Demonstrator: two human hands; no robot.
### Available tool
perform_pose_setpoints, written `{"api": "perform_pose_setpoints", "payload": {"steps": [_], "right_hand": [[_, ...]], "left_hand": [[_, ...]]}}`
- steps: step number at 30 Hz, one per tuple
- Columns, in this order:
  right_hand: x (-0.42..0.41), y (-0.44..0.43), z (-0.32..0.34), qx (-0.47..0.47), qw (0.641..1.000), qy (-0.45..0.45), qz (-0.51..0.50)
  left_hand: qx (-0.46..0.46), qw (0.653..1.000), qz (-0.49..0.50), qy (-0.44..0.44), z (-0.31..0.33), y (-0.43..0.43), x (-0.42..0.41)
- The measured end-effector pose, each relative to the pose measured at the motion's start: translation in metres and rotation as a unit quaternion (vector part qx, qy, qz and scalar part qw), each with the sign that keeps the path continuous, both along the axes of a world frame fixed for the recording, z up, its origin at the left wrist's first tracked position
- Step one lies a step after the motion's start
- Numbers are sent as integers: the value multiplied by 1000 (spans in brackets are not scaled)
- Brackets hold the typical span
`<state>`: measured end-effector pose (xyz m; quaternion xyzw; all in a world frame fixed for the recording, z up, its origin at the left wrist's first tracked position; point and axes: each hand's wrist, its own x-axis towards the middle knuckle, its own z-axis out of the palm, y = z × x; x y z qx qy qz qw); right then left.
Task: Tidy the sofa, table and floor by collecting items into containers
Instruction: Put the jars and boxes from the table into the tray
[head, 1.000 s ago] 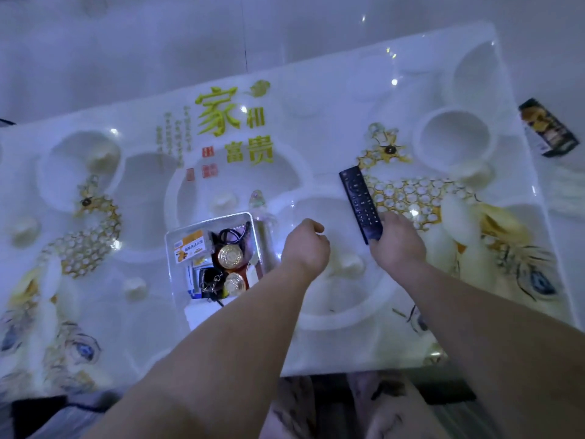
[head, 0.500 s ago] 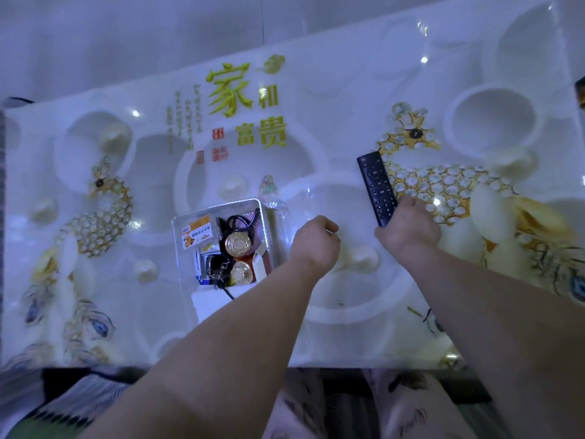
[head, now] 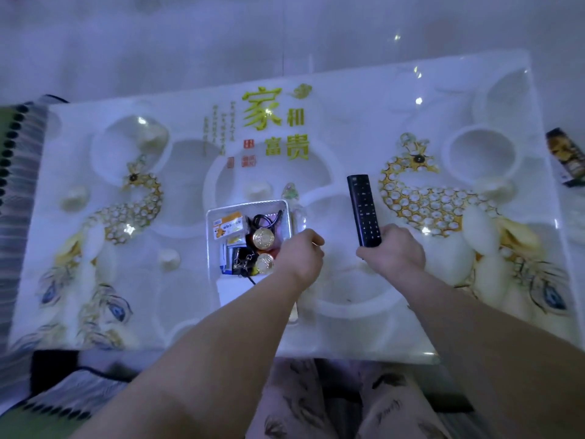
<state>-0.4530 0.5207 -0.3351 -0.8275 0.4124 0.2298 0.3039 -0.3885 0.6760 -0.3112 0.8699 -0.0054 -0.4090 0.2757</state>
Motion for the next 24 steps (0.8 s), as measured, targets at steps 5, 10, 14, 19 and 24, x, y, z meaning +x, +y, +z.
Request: {"api": "perform_pose_setpoints", "payload": {"steps": [5,10,14,19,24], "right_hand": [[5,52,47,14,999,-32,28],[4,119,65,29,996,-49,75],[2,172,60,48,993,-36,100],[5,223,47,43,993,-16,113],[15,253,34,28,990,11,135]], "left_hand": [[-3,997,70,-24,28,60,8],[20,989,144,-29,38,123,10],[19,984,177,-19,38,164,3],[10,981,192,2,31,194,2],[7,981,193,22,24,216,7]]}}
